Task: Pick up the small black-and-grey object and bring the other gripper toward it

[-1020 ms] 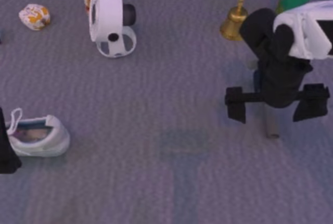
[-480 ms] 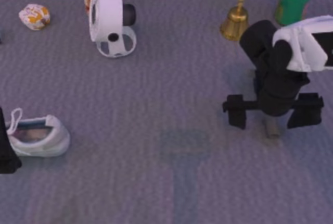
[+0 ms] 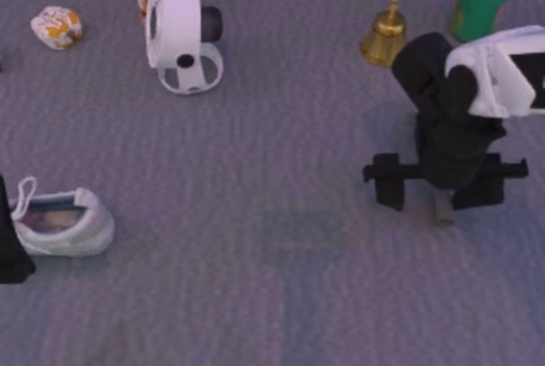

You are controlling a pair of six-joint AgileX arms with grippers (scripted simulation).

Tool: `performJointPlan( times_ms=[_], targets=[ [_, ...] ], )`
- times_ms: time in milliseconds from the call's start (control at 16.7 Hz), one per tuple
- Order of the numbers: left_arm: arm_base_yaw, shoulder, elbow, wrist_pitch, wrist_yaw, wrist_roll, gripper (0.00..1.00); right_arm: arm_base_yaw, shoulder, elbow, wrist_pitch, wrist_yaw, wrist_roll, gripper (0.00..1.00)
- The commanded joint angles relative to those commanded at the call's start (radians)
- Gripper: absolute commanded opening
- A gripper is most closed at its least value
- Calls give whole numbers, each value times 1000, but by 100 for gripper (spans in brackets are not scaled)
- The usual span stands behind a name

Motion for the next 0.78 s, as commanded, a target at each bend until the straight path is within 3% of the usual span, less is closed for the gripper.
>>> performJointPlan(
  times_ms=[300, 780],
  targets=[
    [0, 0, 0, 0, 0, 0, 100, 0, 0, 0, 0, 0, 0, 2],
    [0, 0, 0, 0, 0, 0, 100, 0, 0, 0, 0, 0, 0, 0]
  ],
)
